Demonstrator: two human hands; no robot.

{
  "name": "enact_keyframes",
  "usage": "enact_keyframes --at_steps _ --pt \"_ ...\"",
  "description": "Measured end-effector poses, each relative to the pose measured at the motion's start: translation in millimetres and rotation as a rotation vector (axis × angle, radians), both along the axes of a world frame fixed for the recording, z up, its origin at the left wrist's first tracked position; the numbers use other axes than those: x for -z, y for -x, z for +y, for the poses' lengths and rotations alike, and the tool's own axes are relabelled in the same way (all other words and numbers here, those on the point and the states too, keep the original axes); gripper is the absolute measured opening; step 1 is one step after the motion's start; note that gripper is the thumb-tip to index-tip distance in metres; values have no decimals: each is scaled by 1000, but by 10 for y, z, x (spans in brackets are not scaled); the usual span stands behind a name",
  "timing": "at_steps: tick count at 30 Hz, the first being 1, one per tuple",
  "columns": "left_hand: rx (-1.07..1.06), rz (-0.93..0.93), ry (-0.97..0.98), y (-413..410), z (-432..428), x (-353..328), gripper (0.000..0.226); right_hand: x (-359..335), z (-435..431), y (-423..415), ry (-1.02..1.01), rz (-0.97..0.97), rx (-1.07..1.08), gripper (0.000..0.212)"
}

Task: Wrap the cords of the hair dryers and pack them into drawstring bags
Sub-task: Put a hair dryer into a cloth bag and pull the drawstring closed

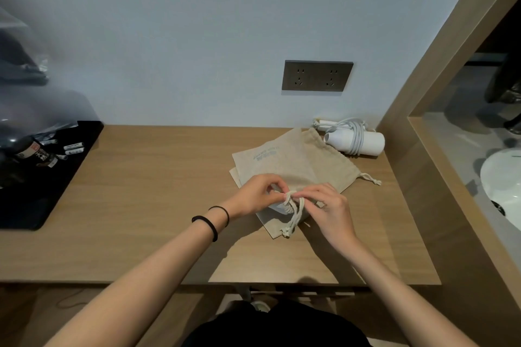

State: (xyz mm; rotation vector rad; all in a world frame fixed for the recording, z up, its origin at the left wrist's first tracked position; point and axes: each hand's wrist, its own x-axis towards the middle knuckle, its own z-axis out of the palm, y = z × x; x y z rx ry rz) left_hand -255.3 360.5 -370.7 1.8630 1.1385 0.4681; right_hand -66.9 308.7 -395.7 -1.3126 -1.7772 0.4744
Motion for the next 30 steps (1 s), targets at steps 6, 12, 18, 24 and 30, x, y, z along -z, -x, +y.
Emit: enact_keyframes --at_steps 6,12,18,24,30 --pt "0 190 -103 150 -59 22 8 168 -36 -216 127 -212 -21 21" --pt "-72 98 67 336 -123 233 14 178 -167 -290 322 -169 32 29" --pt "-144 -305 351 144 -163 120 23 -82 -74 -208 565 285 80 25" --pt "-240 -534 561 -80 -195 129 25 -168 -47 -68 613 807 143 23" --pt "-288 -360 444 -127 -157 157 33 -170 -32 -8 760 1154 127 27"
